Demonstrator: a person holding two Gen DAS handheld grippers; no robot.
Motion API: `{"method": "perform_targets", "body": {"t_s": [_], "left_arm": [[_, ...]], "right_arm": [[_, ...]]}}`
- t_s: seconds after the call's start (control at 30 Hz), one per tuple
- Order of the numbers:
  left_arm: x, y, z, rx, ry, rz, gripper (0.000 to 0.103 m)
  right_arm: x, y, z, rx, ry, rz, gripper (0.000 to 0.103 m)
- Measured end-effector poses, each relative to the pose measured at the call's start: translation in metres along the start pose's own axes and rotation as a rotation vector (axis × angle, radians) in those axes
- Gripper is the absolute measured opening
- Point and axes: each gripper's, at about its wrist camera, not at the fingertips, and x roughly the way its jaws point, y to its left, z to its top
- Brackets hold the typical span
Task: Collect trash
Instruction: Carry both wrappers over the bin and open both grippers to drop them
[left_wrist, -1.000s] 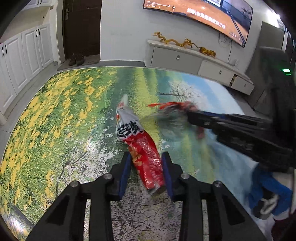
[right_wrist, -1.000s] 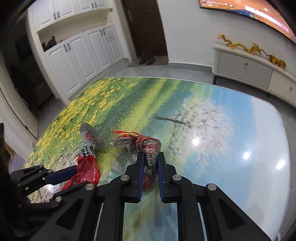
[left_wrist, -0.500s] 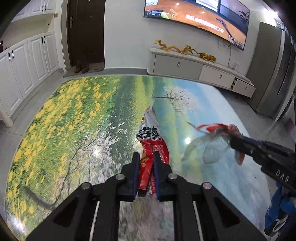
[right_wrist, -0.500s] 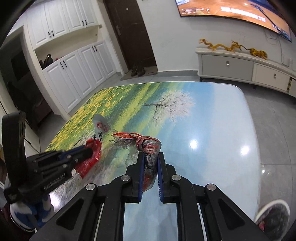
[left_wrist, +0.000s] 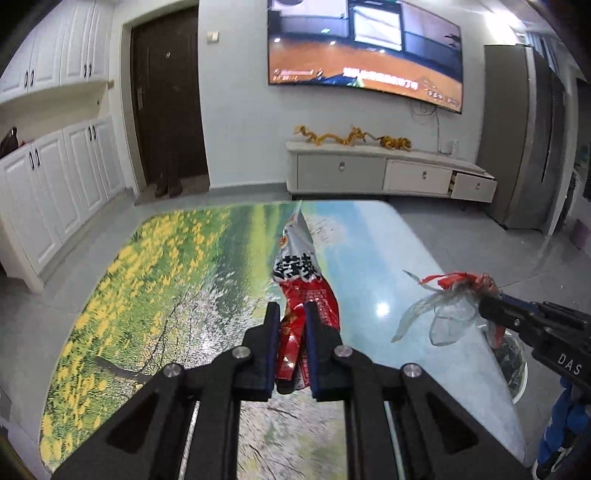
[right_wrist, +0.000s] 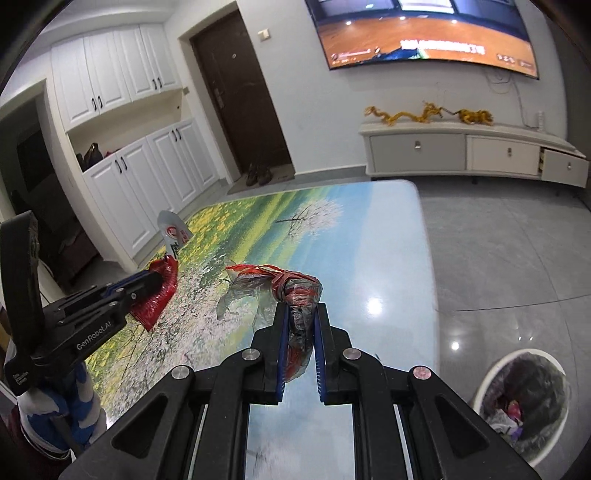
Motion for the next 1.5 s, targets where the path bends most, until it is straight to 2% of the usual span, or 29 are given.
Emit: {"method": "perform_targets", "body": {"t_s": [0.37,0.63,0.9,1.13,1.3,1.5], "left_arm": [[-0.047,-0.053,0.001,0.103,-0.076,0.023,0.012],[-0.051,-0.108,0.006,0.201,-0.081,0.011,0.012],[-0.038,-0.193,0.009,0.335,-0.069,-0.088,0.012],[-0.01,-0.265,0.005,0.44,-0.014,-0.212,0.012],[0.018,-0.309,-0.001,0.492,0.062,-0.315,0.012],[0.067,-0.341,-0.007,0.465,0.205,-0.409,0.012]], "right_arm": [[-0.065,-0.021,-0.014,0.037,-0.106,-0.045,0.012],[-0.095,-0.063,-0.027,0.1,-0.168,-0.116,0.012],[-0.122,-0.134,-0.048,0.233,-0.203,-0.224,0.013],[-0.137,-0.195,-0.068,0.343,-0.19,-0.349,0.013],[-0.13,-0.226,-0.081,0.409,-0.147,-0.401,0.013],[-0.106,-0.259,-0.089,0.455,-0.077,-0.441,0.014]]}}
